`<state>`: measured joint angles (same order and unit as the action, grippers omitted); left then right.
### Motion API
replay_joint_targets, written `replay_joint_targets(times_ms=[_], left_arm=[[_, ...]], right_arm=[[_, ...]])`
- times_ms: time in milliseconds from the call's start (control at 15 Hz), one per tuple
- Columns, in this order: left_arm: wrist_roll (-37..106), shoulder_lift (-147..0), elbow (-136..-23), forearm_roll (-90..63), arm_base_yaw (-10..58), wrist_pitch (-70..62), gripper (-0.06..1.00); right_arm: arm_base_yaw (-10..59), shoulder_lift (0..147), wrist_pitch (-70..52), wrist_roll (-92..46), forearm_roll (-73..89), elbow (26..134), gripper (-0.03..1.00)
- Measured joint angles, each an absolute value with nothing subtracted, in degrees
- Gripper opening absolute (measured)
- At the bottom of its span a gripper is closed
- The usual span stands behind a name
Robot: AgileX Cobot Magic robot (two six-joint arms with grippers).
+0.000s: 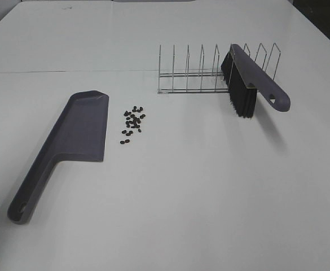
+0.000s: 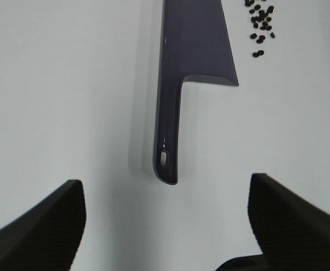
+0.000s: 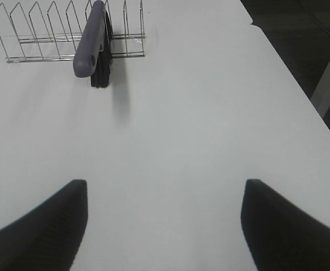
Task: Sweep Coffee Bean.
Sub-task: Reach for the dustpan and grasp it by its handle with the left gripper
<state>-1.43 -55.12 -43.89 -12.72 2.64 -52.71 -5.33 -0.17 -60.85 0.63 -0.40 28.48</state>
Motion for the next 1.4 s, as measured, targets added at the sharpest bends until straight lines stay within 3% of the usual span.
replay_joint_targets(times_ms=[200, 667, 1400], left_arm=[[0.0, -76.5, -52.3, -13.1, 2.6, -52.0, 0.74], [-0.5, -100.6, -61.5, -11.5, 10.1, -51.5, 0.78], [-2.1, -115.6, -62.4, -8.9, 13.6, -41.1, 0.77]], right_arm=[[-5.3, -0.2, -60.8, 0.6, -0.4, 28.5, 0.67], [-5.3, -0.2, -60.8, 0.6, -0.4, 28.5, 0.67], [-5.3, -0.2, -60.8, 0.6, -0.4, 28.5, 0.67]])
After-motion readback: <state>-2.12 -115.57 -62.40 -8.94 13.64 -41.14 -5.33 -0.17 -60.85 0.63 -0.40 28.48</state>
